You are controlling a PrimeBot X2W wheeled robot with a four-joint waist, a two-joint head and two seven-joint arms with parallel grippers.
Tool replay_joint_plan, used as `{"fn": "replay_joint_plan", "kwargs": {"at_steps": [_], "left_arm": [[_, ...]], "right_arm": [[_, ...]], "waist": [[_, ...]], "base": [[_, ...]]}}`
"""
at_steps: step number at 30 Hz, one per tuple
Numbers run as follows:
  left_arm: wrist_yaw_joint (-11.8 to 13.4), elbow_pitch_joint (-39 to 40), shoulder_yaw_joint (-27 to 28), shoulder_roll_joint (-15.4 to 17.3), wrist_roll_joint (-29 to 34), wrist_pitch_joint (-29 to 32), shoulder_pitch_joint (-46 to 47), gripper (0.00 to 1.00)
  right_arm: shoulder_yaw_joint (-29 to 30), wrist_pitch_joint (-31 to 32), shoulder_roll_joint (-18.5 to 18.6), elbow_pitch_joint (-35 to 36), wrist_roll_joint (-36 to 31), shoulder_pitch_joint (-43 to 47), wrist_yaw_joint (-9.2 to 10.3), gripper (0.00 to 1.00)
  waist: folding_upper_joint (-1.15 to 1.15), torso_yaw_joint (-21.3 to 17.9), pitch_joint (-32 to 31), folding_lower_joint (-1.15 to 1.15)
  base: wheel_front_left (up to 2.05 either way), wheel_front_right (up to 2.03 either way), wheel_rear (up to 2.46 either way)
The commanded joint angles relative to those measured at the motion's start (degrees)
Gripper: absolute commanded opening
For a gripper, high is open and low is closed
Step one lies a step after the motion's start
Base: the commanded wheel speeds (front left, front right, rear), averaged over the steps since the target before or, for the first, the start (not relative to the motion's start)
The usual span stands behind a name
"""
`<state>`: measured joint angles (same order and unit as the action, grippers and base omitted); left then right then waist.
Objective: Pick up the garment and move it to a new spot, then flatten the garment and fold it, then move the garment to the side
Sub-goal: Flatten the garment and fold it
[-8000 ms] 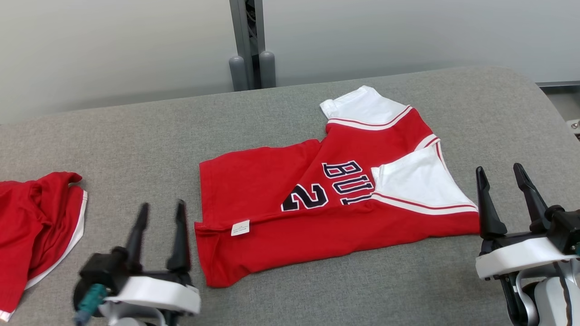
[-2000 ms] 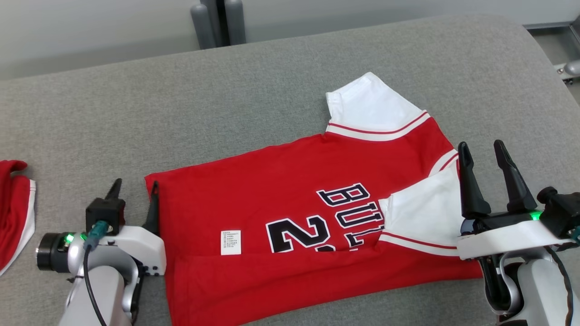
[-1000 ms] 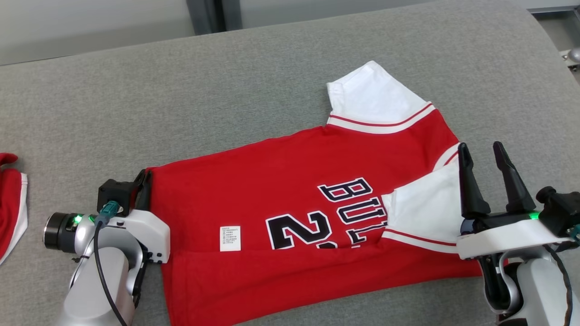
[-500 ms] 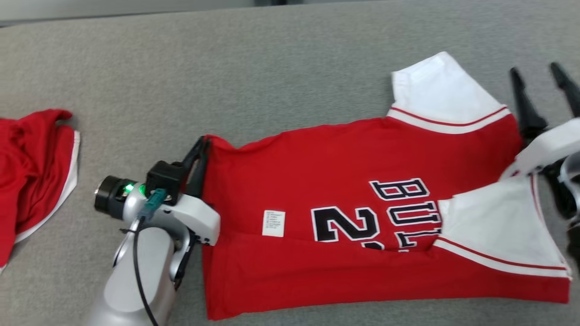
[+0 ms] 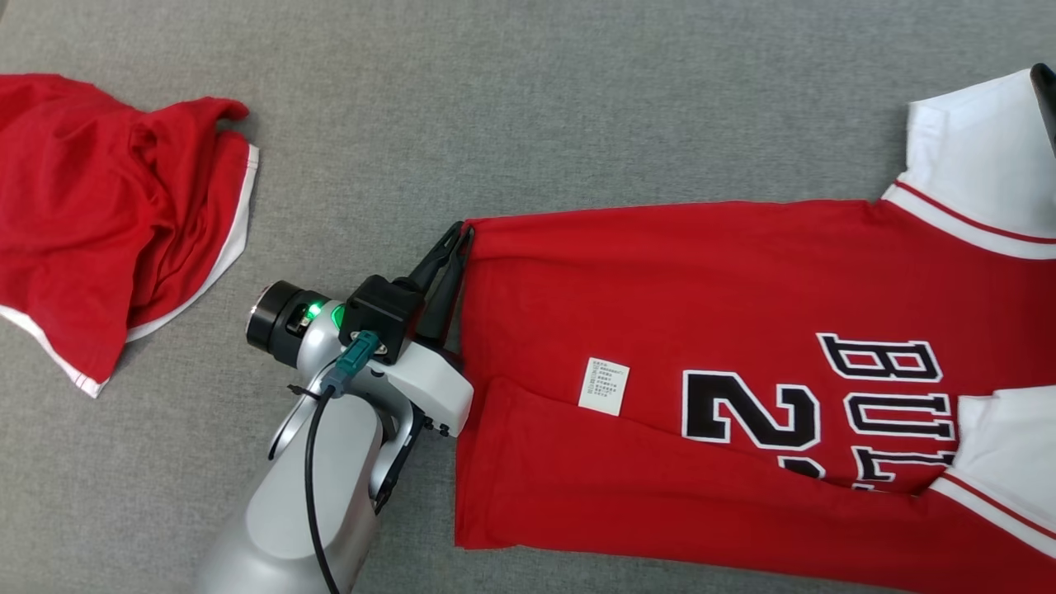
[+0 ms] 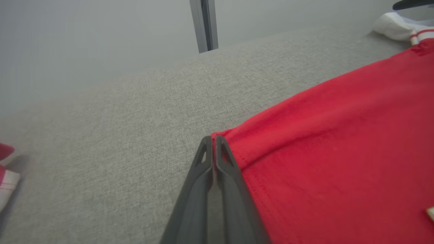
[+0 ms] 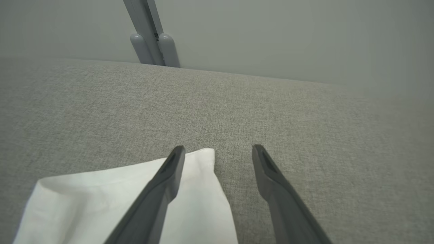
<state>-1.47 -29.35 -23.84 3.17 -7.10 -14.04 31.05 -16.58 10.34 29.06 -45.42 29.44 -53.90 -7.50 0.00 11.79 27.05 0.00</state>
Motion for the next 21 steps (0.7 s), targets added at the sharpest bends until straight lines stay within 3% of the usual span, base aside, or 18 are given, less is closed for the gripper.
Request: {"fn": "replay_joint_plan", "kwargs": {"at_steps": [1, 12, 14, 15, 16, 17, 21], "left_arm": [[0.4, 0.2, -0.3, 0.3, -0.4, 0.1, 1.3, 0.0], [1.0, 0.3, -3.1, 0.0, -1.9, 0.0, 3.0, 0.0], [1.1, 0.2, -3.5, -0.1, -2.0, 0.0, 3.0, 0.0], [1.2, 0.1, -3.6, -0.1, -2.1, 0.0, 3.1, 0.0], [1.2, 0.0, -3.7, -0.1, -2.2, 0.0, 3.3, 0.0], [1.3, -0.1, -3.8, -0.1, -2.3, 0.0, 3.4, 0.0], [1.7, -0.5, -4.1, -0.1, -2.7, -0.1, 3.7, 0.0]], "right_arm": [[-1.1, 0.8, 0.8, -1.0, 0.7, -1.2, 0.01, 1.0], [-7.4, 3.6, 1.9, -9.0, 5.3, -7.0, 0.01, 1.0], [-8.3, 4.1, 1.9, -10.3, 5.5, -7.6, 0.01, 0.84], [-8.8, 4.3, 1.9, -11.0, 5.7, -7.9, 0.01, 0.45], [-9.4, 4.3, 1.8, -11.3, 5.8, -8.0, 0.01, 0.26], [-9.8, 4.2, 1.7, -11.6, 6.1, -8.2, 0.01, 0.0], [-11.6, 3.1, 1.3, -11.8, 7.5, -8.8, 0.01, 0.0]], "waist": [[0.0, 1.2, 1.2, 0.0], [0.0, 2.7, 3.0, 0.0], [0.0, 2.7, 3.2, 0.0], [0.0, 2.7, 3.2, 0.0], [0.0, 2.6, 3.3, 0.0], [0.0, 2.6, 3.3, 0.0], [0.0, 2.1, 3.2, 0.0]], "base": [[0.0, 0.0, 0.0], [0.0, 0.0, 0.0], [0.0, 0.0, 0.0], [0.0, 0.0, 0.0], [0.0, 0.0, 0.0], [0.0, 0.0, 0.0], [0.0, 0.0, 0.0]]}}
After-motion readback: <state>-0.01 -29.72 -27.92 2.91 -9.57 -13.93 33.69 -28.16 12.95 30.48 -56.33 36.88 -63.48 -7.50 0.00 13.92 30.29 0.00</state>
